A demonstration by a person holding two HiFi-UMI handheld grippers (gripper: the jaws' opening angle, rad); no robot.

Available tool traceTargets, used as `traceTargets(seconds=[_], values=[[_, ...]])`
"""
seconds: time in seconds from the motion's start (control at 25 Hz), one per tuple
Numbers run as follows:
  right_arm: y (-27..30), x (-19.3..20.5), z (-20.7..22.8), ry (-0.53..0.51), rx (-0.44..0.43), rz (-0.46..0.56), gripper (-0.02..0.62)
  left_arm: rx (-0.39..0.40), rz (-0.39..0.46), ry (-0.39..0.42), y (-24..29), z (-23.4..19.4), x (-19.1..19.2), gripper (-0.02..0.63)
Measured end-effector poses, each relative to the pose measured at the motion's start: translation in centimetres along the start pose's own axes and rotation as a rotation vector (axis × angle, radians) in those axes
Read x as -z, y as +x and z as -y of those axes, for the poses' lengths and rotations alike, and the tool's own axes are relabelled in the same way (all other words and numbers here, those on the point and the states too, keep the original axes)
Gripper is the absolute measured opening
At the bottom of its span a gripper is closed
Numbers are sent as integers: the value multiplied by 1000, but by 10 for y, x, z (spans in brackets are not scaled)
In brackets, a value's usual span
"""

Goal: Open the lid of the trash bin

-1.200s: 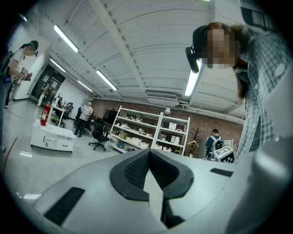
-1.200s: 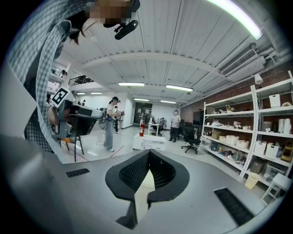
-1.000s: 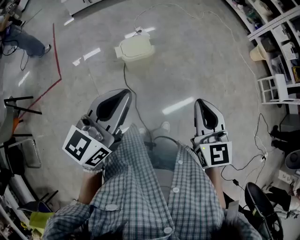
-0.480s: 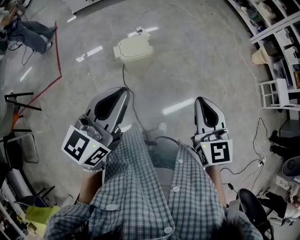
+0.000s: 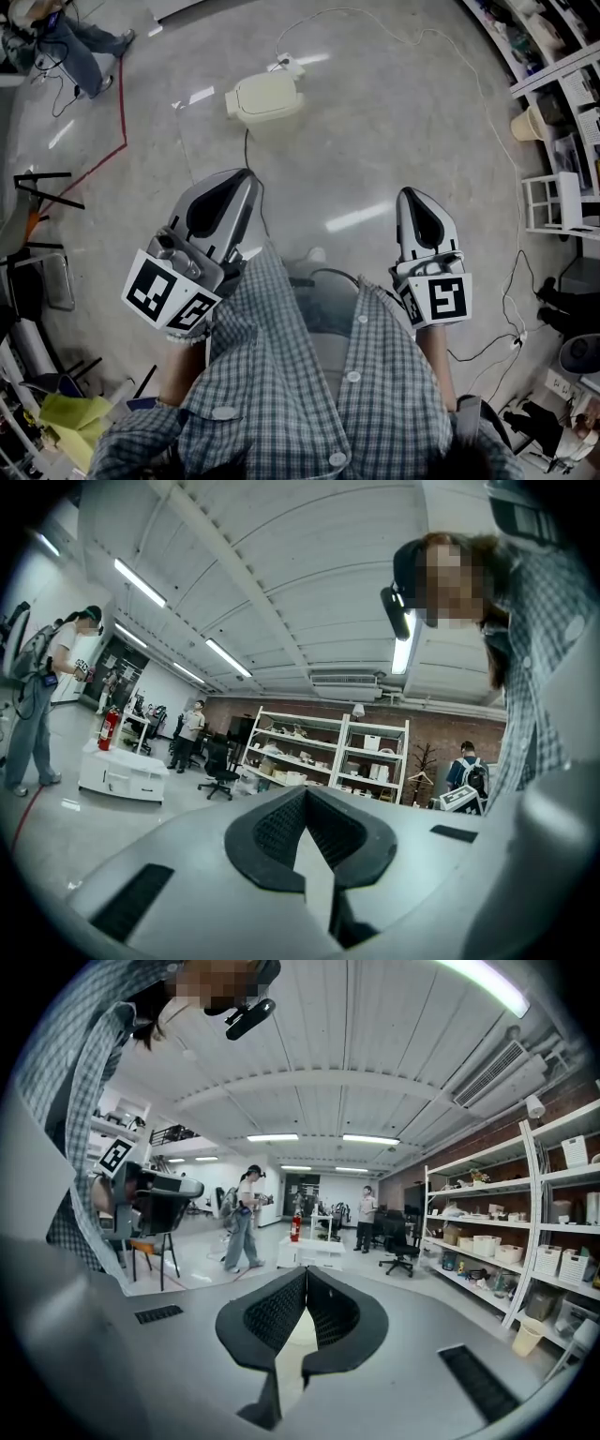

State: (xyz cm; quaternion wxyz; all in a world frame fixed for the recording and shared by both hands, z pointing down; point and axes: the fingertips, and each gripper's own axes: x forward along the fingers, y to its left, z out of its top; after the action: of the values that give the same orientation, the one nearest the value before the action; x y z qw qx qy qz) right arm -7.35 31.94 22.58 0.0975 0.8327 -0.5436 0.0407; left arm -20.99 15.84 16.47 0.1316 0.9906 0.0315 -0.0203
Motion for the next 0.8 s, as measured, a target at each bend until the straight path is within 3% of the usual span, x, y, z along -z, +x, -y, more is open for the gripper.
traceTargets(seconds=[0.8], values=[[-35,4,54,-23,35,47,20,14,69,55,39,47,-6,-2]])
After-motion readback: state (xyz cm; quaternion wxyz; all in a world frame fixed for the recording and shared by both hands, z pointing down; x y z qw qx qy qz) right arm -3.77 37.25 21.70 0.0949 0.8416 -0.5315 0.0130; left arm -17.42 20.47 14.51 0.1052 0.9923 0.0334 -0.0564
